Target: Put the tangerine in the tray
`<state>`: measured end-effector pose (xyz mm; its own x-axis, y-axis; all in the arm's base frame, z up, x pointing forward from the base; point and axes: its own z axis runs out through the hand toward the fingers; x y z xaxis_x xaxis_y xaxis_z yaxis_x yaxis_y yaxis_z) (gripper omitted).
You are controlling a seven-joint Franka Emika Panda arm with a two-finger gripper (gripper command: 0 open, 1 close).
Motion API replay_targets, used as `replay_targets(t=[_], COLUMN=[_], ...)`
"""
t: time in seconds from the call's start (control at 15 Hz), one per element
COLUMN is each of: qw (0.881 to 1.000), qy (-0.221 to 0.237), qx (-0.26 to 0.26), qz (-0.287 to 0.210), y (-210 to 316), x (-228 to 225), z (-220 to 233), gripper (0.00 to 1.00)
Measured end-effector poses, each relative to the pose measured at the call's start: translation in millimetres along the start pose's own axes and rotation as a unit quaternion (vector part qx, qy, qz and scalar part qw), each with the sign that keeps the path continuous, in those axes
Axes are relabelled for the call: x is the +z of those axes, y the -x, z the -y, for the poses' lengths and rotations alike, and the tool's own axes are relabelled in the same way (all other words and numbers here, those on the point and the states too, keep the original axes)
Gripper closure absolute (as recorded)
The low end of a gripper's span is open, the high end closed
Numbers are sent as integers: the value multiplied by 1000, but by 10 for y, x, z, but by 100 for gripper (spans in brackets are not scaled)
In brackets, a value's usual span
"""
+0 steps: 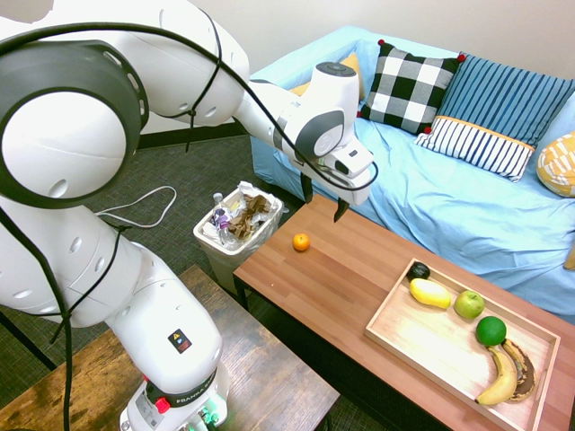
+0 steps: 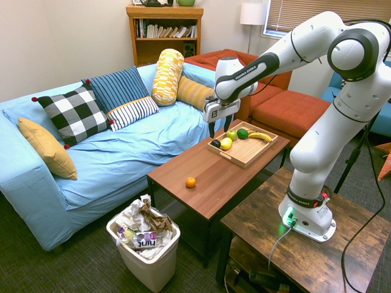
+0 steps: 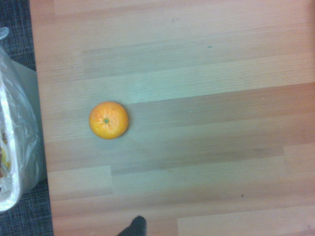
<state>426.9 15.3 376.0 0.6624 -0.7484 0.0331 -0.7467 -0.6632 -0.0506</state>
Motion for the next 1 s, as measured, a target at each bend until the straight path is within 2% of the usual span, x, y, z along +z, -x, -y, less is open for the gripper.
replay_targets(t=[0.2, 0.4, 1.0], qw=[1000, 1000, 999], qy=[1, -7, 23], qx=[-7, -14, -11], qz=[1, -5, 28], y=[-17, -26, 272], x=[34, 210, 1750], z=[40, 267, 1070], gripper=[0, 0, 0])
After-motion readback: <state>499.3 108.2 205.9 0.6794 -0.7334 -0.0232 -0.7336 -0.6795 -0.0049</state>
